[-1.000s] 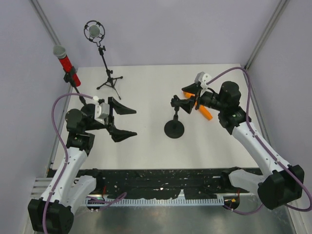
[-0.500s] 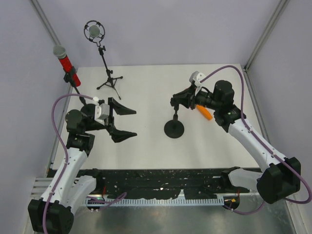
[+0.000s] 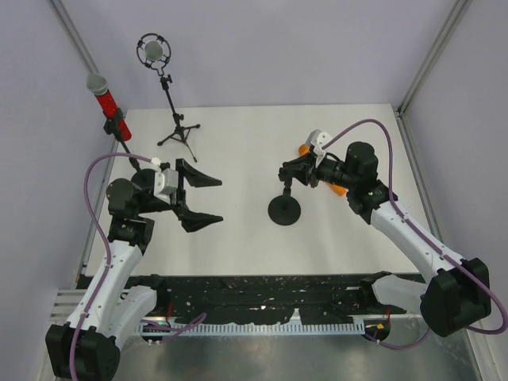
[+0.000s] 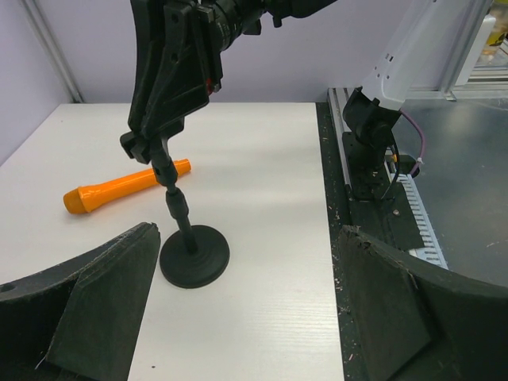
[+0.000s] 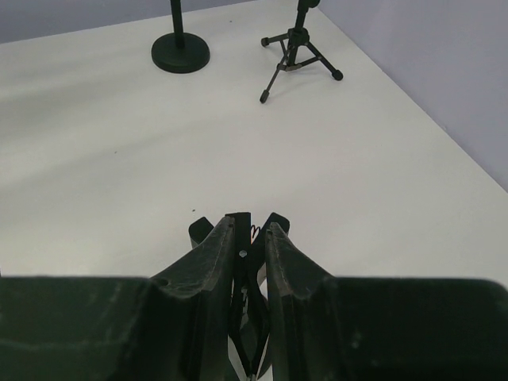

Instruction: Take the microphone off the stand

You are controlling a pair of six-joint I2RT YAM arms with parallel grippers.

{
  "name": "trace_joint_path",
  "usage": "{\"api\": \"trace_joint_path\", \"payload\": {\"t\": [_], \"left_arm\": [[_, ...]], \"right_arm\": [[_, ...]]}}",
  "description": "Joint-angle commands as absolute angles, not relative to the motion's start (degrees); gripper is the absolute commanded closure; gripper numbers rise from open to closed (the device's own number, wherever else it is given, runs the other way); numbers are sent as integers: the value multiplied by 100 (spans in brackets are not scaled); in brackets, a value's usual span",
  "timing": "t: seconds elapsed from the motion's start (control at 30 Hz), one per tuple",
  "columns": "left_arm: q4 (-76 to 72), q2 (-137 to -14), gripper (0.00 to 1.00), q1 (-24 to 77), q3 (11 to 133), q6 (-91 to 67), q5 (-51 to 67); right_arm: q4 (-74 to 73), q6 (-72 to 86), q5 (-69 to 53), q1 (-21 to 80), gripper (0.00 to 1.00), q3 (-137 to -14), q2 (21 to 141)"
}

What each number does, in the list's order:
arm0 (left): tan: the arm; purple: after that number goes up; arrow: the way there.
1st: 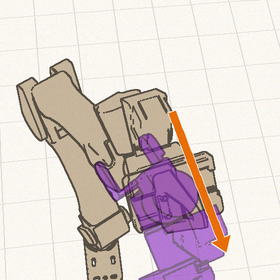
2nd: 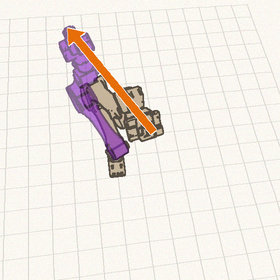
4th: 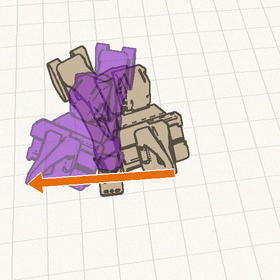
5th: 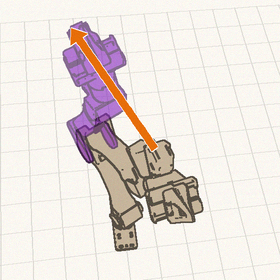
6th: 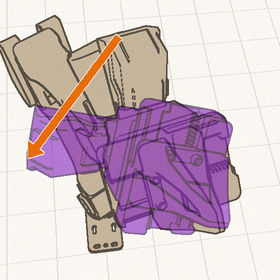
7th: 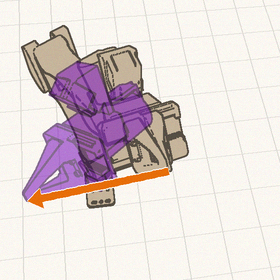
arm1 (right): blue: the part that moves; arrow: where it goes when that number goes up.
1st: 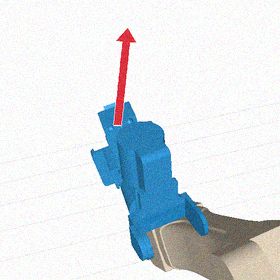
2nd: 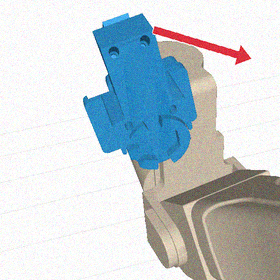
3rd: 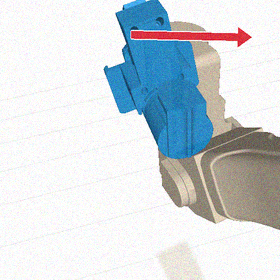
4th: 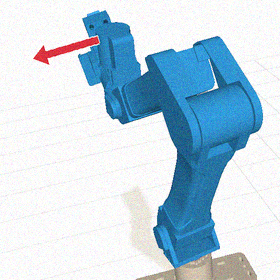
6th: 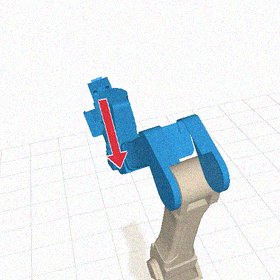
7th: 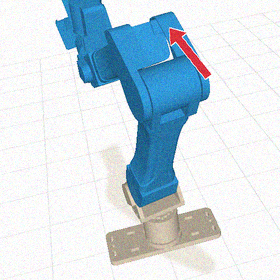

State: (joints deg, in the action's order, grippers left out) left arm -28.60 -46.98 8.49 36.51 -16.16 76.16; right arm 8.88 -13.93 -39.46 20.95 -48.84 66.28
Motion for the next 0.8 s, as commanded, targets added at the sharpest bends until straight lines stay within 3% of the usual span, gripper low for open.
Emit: {"api": "trace_joint_path", "payload": {"t": [0.0, 0.3, 0.33, 0.47, 0.53, 0.6, 0.77], "left_arm": [[-3103, -4667, 2, 826, 3665, -1644, 7699], [-3103, -4658, 2, 817, 3665, -1679, 7717], [-3103, -4658, 2, 826, 3656, -1679, 7708], [-3103, -4676, 2, 817, 3656, -1661, 7708], [-3111, -4685, 2, 835, 3656, -1670, 7699], [-3111, -4676, 2, 817, 3656, -1670, 7691], [-3094, -4658, 2, 826, 3648, -1670, 7699]], "right_arm": [[35, -1626, -3771, 2127, 93, -4483, 6846], [-264, -1793, -3744, 2206, 90, -4562, 7286], [-255, -1784, -3770, 2215, 87, -4579, 7269], [-316, -1758, -3955, 2206, 39, -4807, 7023], [-360, -1758, -4113, 2206, 28, -4930, 6839], [-483, -1828, -4236, 2206, 22, -5036, 6750], [-896, -2092, -4499, 2206, 19, -5159, 6925]]}}
